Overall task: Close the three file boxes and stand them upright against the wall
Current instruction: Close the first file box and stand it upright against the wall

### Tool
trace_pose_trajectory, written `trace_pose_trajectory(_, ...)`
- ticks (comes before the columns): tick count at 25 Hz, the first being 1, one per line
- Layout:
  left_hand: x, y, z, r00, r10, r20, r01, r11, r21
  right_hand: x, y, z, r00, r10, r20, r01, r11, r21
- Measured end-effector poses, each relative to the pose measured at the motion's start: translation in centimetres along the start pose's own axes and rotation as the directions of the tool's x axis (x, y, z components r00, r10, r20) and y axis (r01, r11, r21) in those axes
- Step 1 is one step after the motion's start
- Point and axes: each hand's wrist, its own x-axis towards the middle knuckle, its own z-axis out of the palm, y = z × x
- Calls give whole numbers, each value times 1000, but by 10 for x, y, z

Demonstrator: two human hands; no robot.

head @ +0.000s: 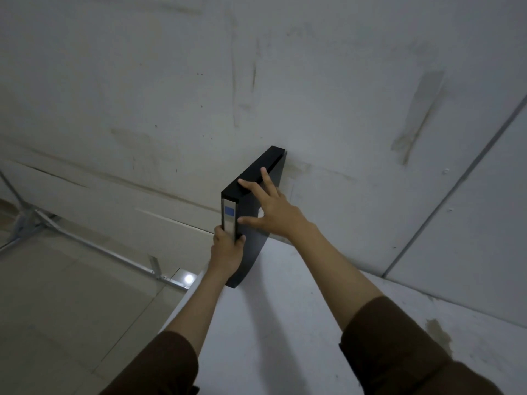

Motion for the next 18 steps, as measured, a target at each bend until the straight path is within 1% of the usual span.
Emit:
trace_pose_trajectory(2,-5,9,-5,999,44,-21,-45,999,-14,-3,-4,7,999,10,-34,-10,1000,2)
trace_pose_trajectory(4,-12,20,-10,991,123,-60,-126,991,-42,-9,-8,11,997,-3,-75,8,998,67)
trace_pose_trajectory(6,-23,33,-14,969,200,-146,-205,979,-18,-18,-13,14,992,-21,-121,38,990,134)
trace_pose_trajectory(7,-30,39,-16,947,248,-205,-247,968,31,-24,-15,14,989,-28,-147,50,987,151)
trace_pose_trajectory(9,-46,50,-19,876,383,-293,-363,924,122,-42,-18,12,978,-27,-206,67,980,188)
trace_pose_trajectory(11,-64,61,-18,814,483,-322,-454,875,166,-62,-20,4,967,-14,-254,74,971,225)
trace_pose_trajectory(14,-94,75,-7,774,568,-280,-537,823,186,-103,-13,-16,951,-6,-311,73,976,206)
trace_pose_trajectory(16,-114,80,5,774,608,-178,-581,793,183,-140,3,-28,946,-11,-324,67,984,165)
trace_pose_trajectory(18,-138,79,22,788,614,-54,-595,780,193,-186,29,-36,953,19,-302,23,990,136)
